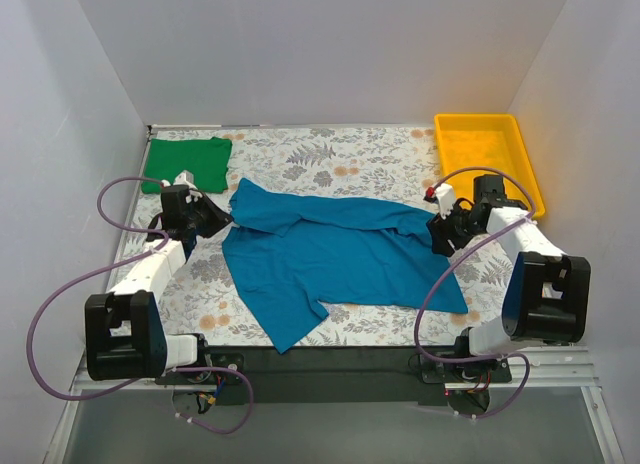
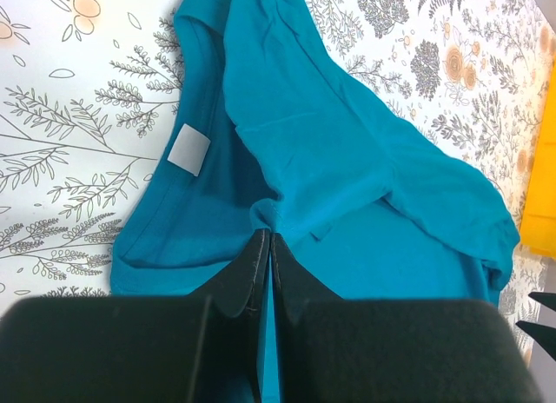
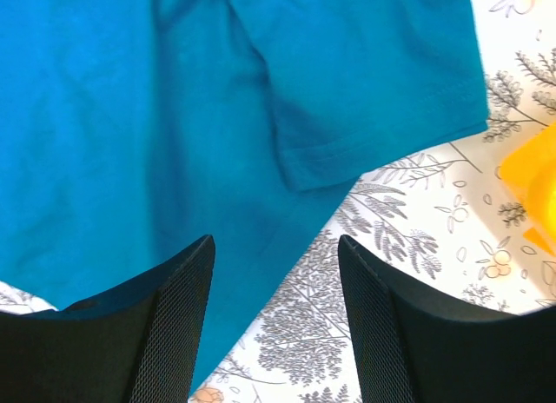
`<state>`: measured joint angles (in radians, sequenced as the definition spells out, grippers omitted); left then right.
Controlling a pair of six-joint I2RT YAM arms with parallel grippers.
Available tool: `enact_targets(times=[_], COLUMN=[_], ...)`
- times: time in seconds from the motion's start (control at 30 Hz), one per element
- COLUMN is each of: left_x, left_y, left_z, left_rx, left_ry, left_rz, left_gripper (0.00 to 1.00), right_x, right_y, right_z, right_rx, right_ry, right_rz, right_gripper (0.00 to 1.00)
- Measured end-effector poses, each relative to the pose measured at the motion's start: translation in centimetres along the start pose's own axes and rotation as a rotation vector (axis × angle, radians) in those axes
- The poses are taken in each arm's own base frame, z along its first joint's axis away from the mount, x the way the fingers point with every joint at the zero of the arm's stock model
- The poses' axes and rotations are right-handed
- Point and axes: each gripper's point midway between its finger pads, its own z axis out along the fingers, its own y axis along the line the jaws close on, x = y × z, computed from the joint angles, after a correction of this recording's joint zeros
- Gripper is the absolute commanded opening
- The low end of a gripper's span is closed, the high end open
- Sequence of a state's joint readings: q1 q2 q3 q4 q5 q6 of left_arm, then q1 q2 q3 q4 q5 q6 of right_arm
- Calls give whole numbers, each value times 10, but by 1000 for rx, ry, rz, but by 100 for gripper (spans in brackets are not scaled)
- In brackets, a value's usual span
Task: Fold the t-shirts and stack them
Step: Flatten the tshirt out
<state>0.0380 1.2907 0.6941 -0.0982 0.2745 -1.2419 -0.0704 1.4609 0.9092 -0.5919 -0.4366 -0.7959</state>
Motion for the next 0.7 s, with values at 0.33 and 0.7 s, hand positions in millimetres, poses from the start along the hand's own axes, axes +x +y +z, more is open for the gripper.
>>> enact_targets(times=[0.33,0.7], left_x=[-1,-1], left_y=[-1,-1], left_z=[-1,-1], left_rx=[3,6], left_ry=[-4,-2], left_rz=[8,9], left_gripper=[0,0], right_x=[1,-12], right_y=[-23,-15], right_z=[12,29], right_rx=[50,43], right_ry=[64,89], right_rz=[-7,-72], right_gripper=[61,52])
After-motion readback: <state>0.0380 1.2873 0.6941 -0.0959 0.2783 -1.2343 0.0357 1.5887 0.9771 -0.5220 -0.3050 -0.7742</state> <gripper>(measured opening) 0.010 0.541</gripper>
